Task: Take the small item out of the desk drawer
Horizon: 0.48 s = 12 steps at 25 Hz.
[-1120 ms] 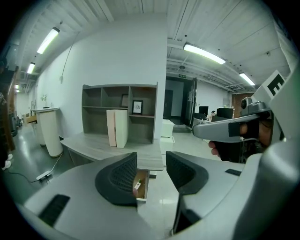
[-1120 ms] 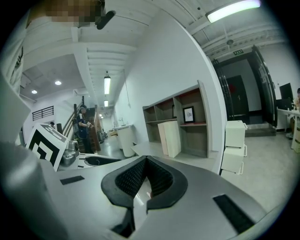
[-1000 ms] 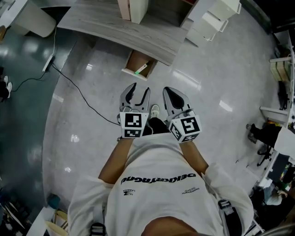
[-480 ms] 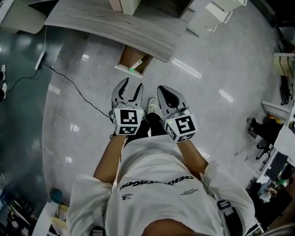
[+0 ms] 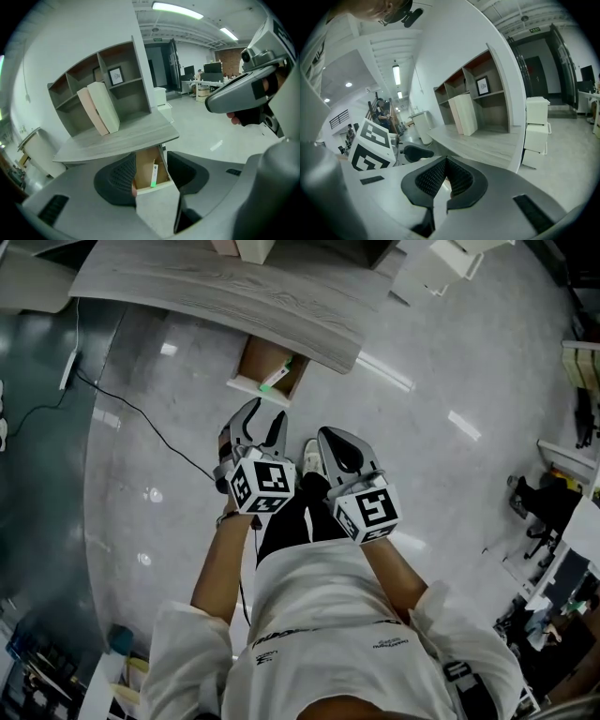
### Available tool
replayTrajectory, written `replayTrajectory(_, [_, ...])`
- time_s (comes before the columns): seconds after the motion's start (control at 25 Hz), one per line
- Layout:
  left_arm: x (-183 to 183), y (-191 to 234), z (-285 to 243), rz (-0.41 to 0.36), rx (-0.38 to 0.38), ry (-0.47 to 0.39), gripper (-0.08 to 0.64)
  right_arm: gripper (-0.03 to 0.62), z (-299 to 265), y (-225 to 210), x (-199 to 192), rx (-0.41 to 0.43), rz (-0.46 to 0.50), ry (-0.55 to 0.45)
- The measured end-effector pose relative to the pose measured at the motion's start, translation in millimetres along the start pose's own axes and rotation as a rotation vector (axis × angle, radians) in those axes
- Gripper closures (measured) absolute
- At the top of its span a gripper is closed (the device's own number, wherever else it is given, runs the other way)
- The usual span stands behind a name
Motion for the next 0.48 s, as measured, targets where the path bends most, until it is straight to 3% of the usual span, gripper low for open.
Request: replayTrajectory(0.48, [-36.0,-0.3,-65.0,-0.048,0.037,0.150,0.354,0.561,-24.9,-14.6,-48.2,0.021,-0.023,0.021])
Point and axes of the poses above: the fingertips, and each gripper's own axes: z backward along the fingers, y to its left, x out of its top, the point moved 3 cm from there along z, backward along the fingers, and after that the axes turned 14 degrees about z, right-handed, at the moved point
